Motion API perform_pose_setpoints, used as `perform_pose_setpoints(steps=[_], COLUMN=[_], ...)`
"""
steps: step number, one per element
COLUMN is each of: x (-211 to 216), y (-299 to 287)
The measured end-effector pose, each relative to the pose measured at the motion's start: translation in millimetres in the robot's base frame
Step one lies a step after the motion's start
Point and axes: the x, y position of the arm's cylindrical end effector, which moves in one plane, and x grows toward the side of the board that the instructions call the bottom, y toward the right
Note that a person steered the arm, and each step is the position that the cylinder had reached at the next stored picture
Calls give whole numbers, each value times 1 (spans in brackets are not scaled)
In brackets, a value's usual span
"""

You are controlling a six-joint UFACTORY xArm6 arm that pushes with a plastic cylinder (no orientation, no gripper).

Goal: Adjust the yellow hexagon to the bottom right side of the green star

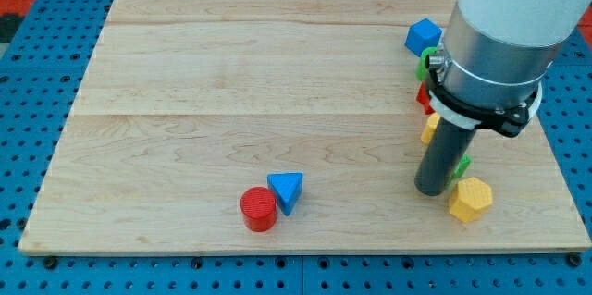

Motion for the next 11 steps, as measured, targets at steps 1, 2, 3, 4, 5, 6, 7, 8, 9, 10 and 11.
perform_pose_setpoints(steps=[1, 2, 3, 4, 5, 6, 7, 8, 9, 10, 11], x=[-2, 4, 13, 60, 68, 67, 62, 61, 61, 52, 61], y=[15, -4, -10, 5, 43, 56, 80, 60, 42, 46, 48])
